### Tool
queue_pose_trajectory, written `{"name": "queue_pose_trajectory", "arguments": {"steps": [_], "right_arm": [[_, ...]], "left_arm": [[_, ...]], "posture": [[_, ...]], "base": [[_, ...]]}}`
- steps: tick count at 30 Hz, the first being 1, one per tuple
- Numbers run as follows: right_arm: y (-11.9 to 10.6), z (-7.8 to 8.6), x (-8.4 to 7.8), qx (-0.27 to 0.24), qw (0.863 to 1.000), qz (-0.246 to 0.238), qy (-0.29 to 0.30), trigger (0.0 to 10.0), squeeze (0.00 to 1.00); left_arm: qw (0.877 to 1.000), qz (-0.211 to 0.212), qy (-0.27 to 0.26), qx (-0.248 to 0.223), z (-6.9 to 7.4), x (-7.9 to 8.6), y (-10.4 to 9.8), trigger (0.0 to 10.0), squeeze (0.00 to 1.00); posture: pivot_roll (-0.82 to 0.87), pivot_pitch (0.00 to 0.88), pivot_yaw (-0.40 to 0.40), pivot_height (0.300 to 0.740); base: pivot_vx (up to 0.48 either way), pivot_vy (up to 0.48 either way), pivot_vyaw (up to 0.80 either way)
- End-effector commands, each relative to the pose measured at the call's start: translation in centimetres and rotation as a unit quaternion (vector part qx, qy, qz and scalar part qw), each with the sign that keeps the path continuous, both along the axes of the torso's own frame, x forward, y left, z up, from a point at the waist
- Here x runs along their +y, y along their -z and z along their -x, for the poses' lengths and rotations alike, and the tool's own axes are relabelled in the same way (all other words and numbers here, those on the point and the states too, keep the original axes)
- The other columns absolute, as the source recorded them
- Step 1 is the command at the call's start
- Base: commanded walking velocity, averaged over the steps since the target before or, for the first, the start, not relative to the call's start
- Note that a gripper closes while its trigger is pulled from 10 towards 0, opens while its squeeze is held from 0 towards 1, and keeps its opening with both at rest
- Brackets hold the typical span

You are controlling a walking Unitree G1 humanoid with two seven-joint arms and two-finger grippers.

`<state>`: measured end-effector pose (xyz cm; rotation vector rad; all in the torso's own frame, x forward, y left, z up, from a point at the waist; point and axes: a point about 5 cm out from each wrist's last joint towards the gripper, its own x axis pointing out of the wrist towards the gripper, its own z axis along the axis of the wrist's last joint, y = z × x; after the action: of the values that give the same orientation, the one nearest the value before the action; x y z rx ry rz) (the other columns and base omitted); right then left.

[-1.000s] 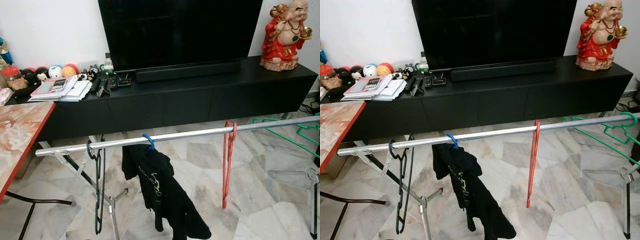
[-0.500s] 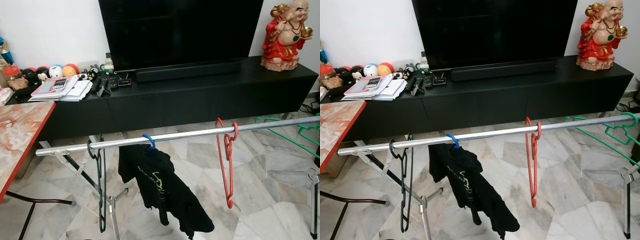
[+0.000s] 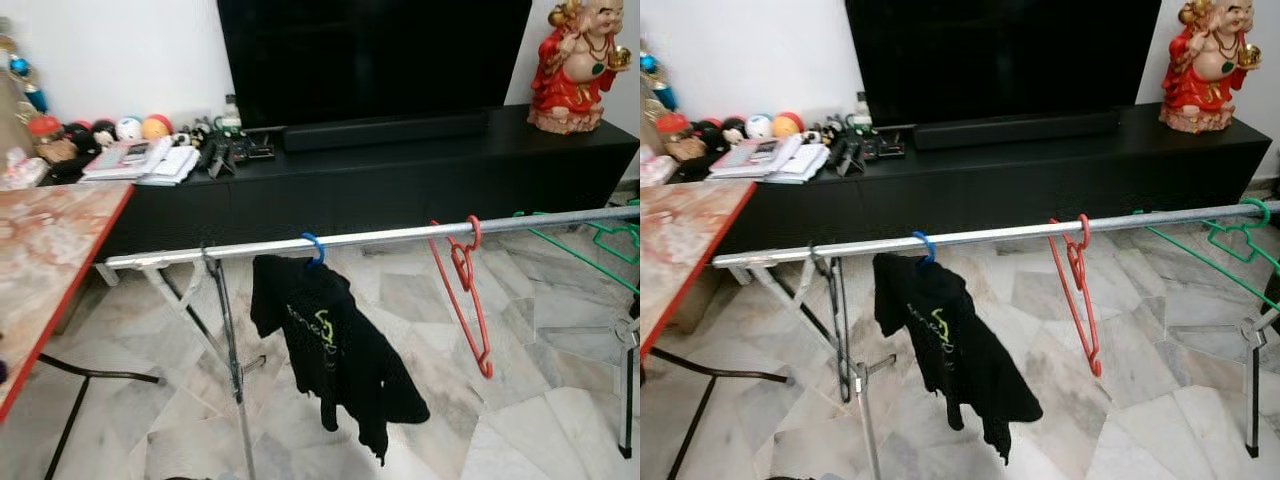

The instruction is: Hang hanger

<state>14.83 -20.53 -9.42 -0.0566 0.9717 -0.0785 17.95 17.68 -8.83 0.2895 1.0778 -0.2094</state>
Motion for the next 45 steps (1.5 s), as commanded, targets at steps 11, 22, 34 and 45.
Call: {"name": "queue_pose_trajectory", "arguments": {"steps": [11, 22, 34, 45], "right_arm": [[0.93, 2.21, 0.35, 0.045, 0.999, -0.011, 0.006, 10.0, 0.0], [0.97, 2.58, -0.07, 0.046, 0.999, -0.014, 0.018, 10.0, 0.0], [0.94, 2.45, 0.08, 0.042, 0.999, -0.018, 0.012, 10.0, 0.0], [0.92, 2.37, 0.13, 0.041, 0.999, -0.018, 0.011, 10.0, 0.0]], "left_arm": [[1.0, 0.004, -0.011, 0.012, 0.78, 0.04, 0.35, 10.0, 0.0], [1.0, 0.006, -0.012, 0.012, 0.8, 0.0, 0.36, 10.0, 0.0], [1.0, 0.001, -0.003, 0.011, 0.71, 0.0, 0.32, 10.0, 0.0], [1.0, 0.002, -0.001, 0.012, 0.7, 0.0, 0.32, 10.0, 0.0]], "posture": [[-0.06, 0.012, 0.079, 0.74], [-0.06, 0.017, 0.077, 0.74], [-0.06, 0.018, 0.075, 0.74], [-0.06, 0.02, 0.077, 0.74]], "base": [[0.0, 0.0, 0.0], [0.0, 0.0, 0.0], [0.0, -0.086, 0.0], [0.0, -0.261, 0.0]]}}
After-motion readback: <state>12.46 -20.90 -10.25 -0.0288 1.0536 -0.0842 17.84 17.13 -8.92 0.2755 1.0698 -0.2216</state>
